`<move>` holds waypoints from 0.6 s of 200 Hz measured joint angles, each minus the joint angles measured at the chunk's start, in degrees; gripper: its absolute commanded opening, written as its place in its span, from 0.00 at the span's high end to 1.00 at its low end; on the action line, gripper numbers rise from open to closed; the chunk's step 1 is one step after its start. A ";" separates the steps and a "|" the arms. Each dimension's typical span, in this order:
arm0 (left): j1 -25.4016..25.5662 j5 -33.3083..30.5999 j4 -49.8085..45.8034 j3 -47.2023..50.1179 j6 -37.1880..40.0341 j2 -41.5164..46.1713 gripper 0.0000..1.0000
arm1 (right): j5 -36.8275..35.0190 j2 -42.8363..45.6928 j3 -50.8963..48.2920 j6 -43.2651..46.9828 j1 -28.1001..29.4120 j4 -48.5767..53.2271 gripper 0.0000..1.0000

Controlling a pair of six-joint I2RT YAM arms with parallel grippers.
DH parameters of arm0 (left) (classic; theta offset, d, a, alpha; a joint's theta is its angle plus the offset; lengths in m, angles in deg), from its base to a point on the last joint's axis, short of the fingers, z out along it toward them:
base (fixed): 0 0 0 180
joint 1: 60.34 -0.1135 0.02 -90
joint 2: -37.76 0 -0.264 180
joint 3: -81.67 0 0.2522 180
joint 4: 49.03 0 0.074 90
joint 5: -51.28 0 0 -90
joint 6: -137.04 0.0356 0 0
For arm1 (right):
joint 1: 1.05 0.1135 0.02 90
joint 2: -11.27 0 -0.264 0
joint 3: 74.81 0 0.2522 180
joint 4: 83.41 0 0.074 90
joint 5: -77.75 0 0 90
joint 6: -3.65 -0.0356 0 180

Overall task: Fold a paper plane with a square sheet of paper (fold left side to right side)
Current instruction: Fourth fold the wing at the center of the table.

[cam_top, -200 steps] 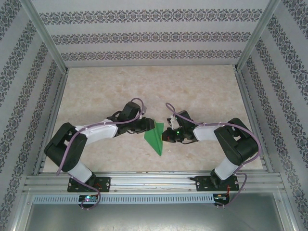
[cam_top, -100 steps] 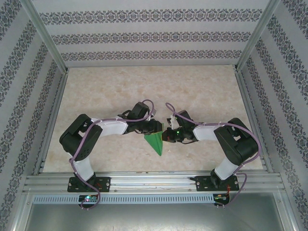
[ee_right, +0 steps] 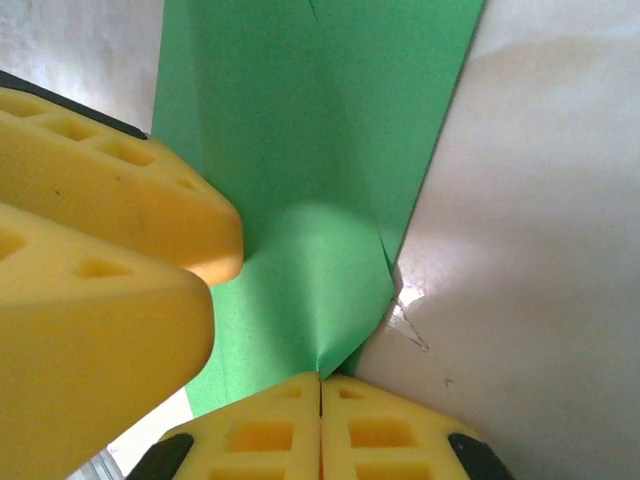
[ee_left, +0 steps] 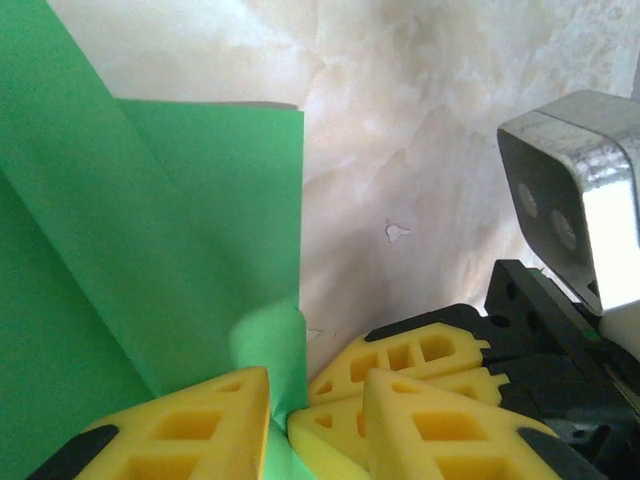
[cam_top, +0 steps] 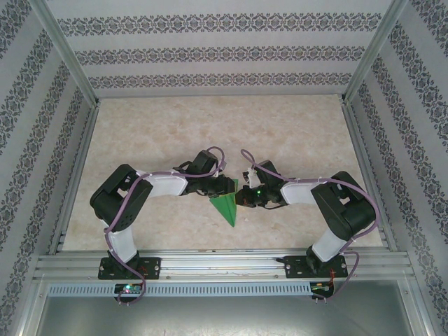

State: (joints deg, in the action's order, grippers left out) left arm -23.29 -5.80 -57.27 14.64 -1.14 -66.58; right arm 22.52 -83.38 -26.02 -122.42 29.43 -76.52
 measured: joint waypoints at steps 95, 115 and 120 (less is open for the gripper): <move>-0.42 -1.68 0.04 2.14 -0.02 -0.02 0.69 | 0.17 0.00 0.50 0.00 0.02 0.68 0.84; -0.42 -1.68 0.13 2.38 0.00 -0.02 0.68 | 0.17 0.00 0.50 0.00 0.02 0.68 0.84; -0.42 -1.68 0.20 2.40 -0.02 -0.02 0.69 | 0.17 0.00 0.50 0.00 0.02 0.70 0.84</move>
State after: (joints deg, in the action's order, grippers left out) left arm -23.70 -7.48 -57.08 17.04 -1.17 -66.60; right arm 22.69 -83.38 -25.52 -122.42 29.45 -75.82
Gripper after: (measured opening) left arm 0.314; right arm 0.156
